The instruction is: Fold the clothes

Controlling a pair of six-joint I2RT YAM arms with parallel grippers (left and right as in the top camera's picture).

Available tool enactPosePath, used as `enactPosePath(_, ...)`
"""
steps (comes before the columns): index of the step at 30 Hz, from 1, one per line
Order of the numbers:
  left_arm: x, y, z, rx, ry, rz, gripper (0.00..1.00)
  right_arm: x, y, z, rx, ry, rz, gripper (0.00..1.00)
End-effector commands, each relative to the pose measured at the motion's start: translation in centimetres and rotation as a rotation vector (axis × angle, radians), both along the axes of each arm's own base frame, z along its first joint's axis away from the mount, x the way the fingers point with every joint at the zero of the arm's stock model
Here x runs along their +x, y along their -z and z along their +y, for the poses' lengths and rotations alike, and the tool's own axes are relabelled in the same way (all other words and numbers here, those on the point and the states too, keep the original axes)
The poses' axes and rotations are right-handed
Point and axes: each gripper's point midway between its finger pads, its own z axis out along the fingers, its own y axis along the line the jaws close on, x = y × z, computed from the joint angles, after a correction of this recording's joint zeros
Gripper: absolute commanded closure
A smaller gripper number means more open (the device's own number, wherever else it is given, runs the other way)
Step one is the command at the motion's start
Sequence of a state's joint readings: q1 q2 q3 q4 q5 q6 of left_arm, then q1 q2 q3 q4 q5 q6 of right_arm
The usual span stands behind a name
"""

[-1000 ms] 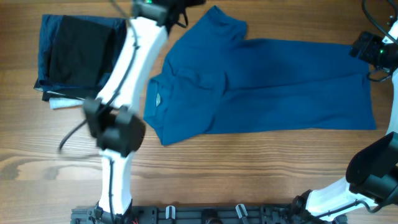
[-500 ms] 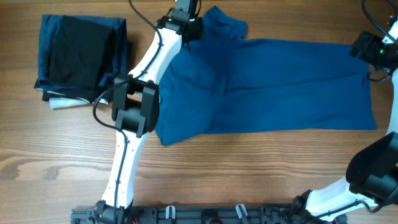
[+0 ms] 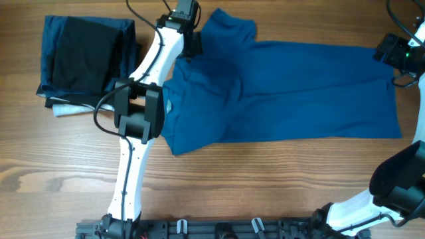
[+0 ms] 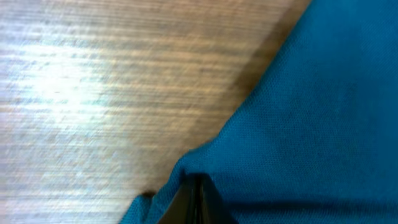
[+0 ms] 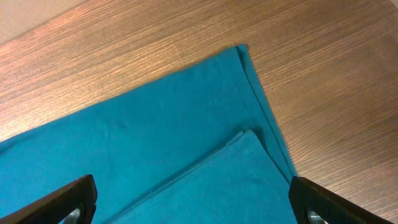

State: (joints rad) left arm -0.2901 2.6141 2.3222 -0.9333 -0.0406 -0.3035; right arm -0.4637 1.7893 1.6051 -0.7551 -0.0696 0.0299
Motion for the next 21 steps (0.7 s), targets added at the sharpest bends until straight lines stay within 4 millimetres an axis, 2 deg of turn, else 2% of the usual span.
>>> enactPosePath(1, -1.8, 3.1, 3.1, 0.112, -0.04, 0.093, 0.96, 0.1, -0.5, -0.2, -0.003, 0.015, -0.014, 0.0)
enactPosePath(3, -1.8, 2.6, 3.9, 0.152, -0.059, 0.084, 0.96, 0.1, -0.5, -0.1, -0.003, 0.015, -0.014, 0.0)
enactPosePath(5, -1.5, 1.1, 4.4, 0.17, -0.085, 0.059, 0.96, 0.1, -0.5, -0.1, -0.003, 0.015, -0.014, 0.0)
enactPosePath(7, -0.6, -1.7, 4.1, 0.148, -0.089, -0.007, 0.96, 0.1, -0.5, -0.2, -0.003, 0.015, -0.014, 0.0)
enactPosePath(8, 0.2, -3.7, 3.8, 0.131, -0.092, -0.058, 0.96, 0.1, -0.5, -0.2, -0.003, 0.015, -0.014, 0.0)
enactPosePath(9, 1.1, -6.7, 3.2, 0.099, -0.091, -0.131, 0.95, 0.1, -0.5, -0.1, -0.003, 0.015, -0.014, 0.0)
enactPosePath(10, 1.8, -10.4, 2.3, 0.051, -0.079, -0.208, 0.88, 0.1, -0.5, -0.1, -0.003, 0.015, -0.014, 0.0)
enactPosePath(11, 2.1, -13.0, 1.7, 0.02, -0.071, -0.259, 0.84, 0.1, -0.5, -0.1, -0.003, 0.015, -0.014, 0.0)
enactPosePath(12, 2.3, -16.4, 1.0, -0.021, -0.06, -0.326, 0.79, 0.1, -0.5, -0.2, -0.003, 0.015, -0.014, 0.0)
enactPosePath(13, 2.2, -19.8, 0.4, -0.061, -0.048, -0.392, 0.77, 0.1, -0.5, -0.2, -0.003, 0.015, -0.014, 0.0)
enactPosePath(15, 1.8, -25.0, -0.6, -0.126, -0.025, -0.494, 0.73, 0.1, -0.5, -0.1, -0.003, 0.015, -0.014, 0.0)
enactPosePath(16, 0.9, -29.2, -1.2, -0.182, 0.0, -0.568, 0.75, 0.1, -0.5, -0.1, -0.003, 0.015, -0.014, 0.0)
enactPosePath(17, 0.3, -31.5, -1.5, -0.214, 0.015, -0.607, 0.76, 0.1, -0.5, -0.1, -0.003, 0.015, -0.014, 0.0)
enactPosePath(21, -2.1, -38.1, -2.2, -0.315, 0.102, -0.704, 0.82, 0.3, -0.7, -0.2, 0.001, 0.021, -0.029, 0.0)
